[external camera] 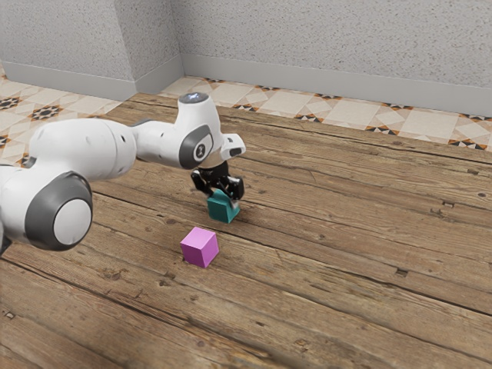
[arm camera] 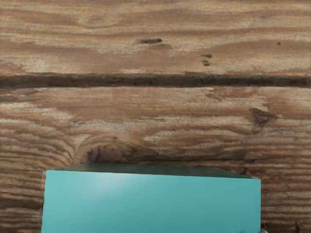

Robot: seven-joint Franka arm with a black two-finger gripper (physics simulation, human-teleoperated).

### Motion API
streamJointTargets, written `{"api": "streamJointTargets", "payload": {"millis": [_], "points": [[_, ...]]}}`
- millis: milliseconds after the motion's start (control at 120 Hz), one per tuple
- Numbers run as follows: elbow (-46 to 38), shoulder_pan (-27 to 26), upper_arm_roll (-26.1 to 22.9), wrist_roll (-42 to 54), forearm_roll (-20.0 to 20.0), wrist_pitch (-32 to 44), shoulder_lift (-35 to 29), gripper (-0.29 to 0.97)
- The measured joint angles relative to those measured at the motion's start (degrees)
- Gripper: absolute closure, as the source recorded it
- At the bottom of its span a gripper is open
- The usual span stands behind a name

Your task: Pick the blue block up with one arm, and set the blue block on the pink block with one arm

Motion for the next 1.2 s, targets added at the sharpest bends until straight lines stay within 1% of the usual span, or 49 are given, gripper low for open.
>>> {"api": "streamJointTargets", "payload": {"millis": [183,242,283,317,375,425,525,600,692,817,933,1050,1117,1167,1200], "points": [[0.26,0.0,0.4,0.16,0.39,-0.35,-0.39,0.34],[0.28,-0.02,0.54,-0.03,0.6,-2.22,-2.25,0.33],[-1.2,-0.05,0.55,-0.17,0.69,-3.45,-4.77,0.33],[-3.84,-0.07,0.51,-0.3,0.73,-4.16,-7.45,0.33],[-12.7,-0.08,0.32,-0.63,0.76,-4.03,-14.51,0.32],[-20.68,-0.1,-0.06,-0.93,0.76,-2.76,-20.18,0.31],[-32.44,-0.12,-1.75,-1.6,0.82,0.35,-29.07,0.31],[-37.85,-0.14,-3.28,-2.43,2.01,2.46,-33.28,0.31],[-42.5,-0.16,-4.12,-3.56,3.08,4.75,-36.05,0.31],[-43.96,-0.03,-4.29,-4.9,3.7,6.78,-36.93,0.3],[-44.04,-0.01,-4.32,-5.55,4.66,7.77,-36.93,0.18],[-43.86,0.01,-4.36,-6.1,5.02,8.18,-37.25,0.1],[-43.34,-0.01,-4.38,-6.37,4.86,6.81,-39.56,0.08],[-41.88,-0.2,-3.87,-6.52,2.97,3.62,-43.27,0.06],[-38.52,-0.38,-3.3,-6.62,1.67,0.03,-45.11,0.05]]}}
